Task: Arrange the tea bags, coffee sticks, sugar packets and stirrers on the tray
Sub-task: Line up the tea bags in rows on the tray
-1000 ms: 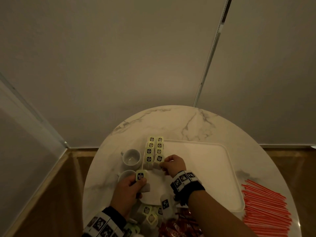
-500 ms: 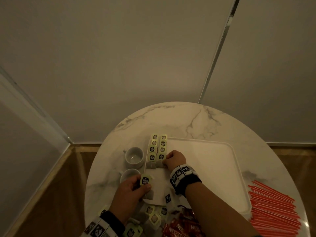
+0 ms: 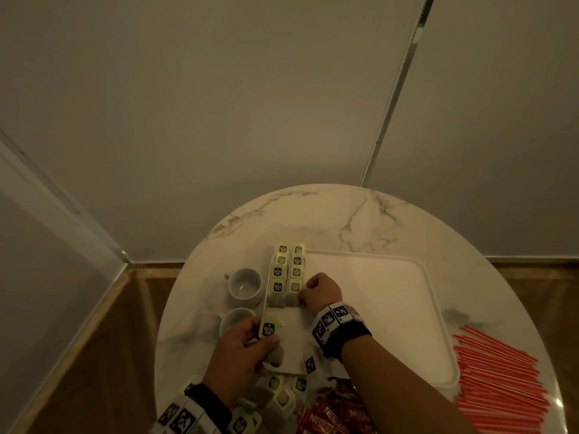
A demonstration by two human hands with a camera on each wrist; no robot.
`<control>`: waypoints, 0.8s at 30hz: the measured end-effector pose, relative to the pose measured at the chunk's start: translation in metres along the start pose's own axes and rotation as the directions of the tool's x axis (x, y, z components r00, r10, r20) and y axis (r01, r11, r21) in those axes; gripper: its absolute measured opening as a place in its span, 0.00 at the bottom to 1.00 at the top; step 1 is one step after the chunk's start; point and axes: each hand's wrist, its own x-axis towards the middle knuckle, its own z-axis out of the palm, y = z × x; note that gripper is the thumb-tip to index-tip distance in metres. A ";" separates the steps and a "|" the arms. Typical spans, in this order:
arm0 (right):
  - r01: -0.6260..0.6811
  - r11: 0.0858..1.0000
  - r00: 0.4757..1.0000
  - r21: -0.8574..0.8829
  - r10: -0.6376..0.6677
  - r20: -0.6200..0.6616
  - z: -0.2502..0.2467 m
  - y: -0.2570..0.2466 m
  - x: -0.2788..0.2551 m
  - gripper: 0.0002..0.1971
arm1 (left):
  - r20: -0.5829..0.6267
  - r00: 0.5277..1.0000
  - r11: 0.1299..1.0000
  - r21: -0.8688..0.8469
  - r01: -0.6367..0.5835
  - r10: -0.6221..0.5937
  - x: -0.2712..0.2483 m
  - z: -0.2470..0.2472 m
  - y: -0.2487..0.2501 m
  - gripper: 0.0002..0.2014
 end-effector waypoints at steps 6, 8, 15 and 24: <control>0.088 0.888 0.972 0.451 -0.175 0.156 -0.034 -0.014 -0.056 0.08 | -0.032 0.999 0.999 -0.043 -0.022 0.021 0.003 0.003 0.007 0.10; 0.113 0.880 0.930 0.461 -0.256 0.262 -0.038 -0.012 -0.082 0.08 | -0.031 0.998 0.998 -0.024 -0.059 0.059 0.005 0.005 0.009 0.13; 0.175 0.845 0.938 0.505 -0.299 0.176 -0.021 0.005 -0.106 0.10 | 0.057 0.993 0.990 0.088 -0.109 0.104 0.012 0.007 0.003 0.34; 0.084 0.865 0.971 0.495 -0.182 0.153 -0.009 0.000 -0.068 0.09 | -0.105 0.968 0.931 0.316 -0.185 0.228 0.009 -0.001 -0.008 0.31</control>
